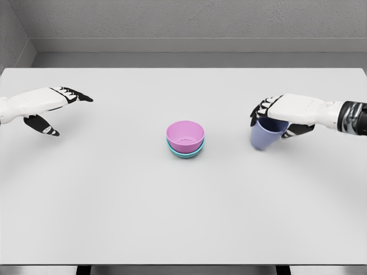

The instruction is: Stacking bowl and cup with both arms

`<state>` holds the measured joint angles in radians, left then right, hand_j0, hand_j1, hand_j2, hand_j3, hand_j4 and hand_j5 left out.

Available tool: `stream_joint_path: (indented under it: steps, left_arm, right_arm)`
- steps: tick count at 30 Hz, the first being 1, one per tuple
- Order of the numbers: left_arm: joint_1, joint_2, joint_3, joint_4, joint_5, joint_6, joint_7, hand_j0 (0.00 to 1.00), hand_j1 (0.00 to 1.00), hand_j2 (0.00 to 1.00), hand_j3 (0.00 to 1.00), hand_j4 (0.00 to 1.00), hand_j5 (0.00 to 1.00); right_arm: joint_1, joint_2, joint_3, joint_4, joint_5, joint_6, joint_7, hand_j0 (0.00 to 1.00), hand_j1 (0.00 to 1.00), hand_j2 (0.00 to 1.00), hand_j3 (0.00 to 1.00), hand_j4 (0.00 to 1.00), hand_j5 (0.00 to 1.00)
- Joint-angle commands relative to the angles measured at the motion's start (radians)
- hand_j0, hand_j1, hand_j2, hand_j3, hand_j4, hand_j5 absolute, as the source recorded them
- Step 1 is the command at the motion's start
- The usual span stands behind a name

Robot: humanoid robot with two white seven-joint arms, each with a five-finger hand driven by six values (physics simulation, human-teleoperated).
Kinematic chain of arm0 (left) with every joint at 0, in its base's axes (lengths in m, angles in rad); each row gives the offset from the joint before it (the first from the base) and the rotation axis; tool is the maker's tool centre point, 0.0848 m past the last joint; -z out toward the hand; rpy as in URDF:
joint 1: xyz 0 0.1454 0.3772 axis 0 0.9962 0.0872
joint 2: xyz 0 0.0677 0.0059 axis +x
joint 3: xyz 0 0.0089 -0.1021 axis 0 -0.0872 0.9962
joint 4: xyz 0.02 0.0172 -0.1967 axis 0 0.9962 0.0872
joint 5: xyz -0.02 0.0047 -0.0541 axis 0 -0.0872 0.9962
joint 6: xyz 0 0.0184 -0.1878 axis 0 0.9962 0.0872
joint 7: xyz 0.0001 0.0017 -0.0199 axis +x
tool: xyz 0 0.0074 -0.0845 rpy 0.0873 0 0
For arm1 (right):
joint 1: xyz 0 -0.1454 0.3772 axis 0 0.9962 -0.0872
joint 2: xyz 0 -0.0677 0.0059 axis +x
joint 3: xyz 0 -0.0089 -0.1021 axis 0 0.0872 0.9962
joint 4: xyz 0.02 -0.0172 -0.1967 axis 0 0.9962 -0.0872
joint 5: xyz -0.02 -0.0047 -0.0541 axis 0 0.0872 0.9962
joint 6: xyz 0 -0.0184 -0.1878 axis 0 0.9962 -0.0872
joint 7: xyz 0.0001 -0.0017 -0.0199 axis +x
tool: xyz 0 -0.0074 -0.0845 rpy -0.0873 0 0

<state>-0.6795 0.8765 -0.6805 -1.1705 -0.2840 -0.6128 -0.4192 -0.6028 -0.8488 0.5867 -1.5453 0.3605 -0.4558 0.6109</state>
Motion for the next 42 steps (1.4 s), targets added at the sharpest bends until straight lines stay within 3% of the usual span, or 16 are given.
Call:
stream_joint_path:
  steps: [1, 11, 25, 42]
  left_arm:
    - [0.000, 0.001, 0.001, 0.000, 0.006, 0.002, 0.000, 1.00, 1.00, 1.00, 1.00, 1.00, 1.00]
    - [0.000, 0.001, 0.001, 0.006, 0.008, 0.002, 0.000, 1.00, 1.00, 1.00, 1.00, 1.00, 1.00]
    - [0.000, 0.003, 0.002, 0.006, 0.008, 0.002, 0.000, 1.00, 1.00, 1.00, 1.00, 1.00, 1.00]
    - [0.000, 0.003, 0.002, 0.006, 0.011, 0.002, 0.000, 1.00, 1.00, 1.00, 1.00, 1.00, 1.00]
  right_arm:
    - [0.000, -0.001, -0.004, -0.002, -0.006, 0.006, 0.000, 0.58, 0.58, 0.58, 0.58, 0.58, 0.58]
    - [-0.044, 0.001, -0.012, -0.010, -0.009, 0.008, 0.000, 0.57, 0.57, 0.57, 0.57, 0.57, 0.57]
    - [-0.112, 0.059, -0.012, -0.038, -0.009, 0.008, 0.000, 0.57, 0.57, 0.57, 0.57, 0.57, 0.57]
    - [-0.133, 0.122, -0.007, -0.084, -0.011, 0.008, 0.000, 0.57, 0.57, 0.57, 0.57, 0.57, 0.57]
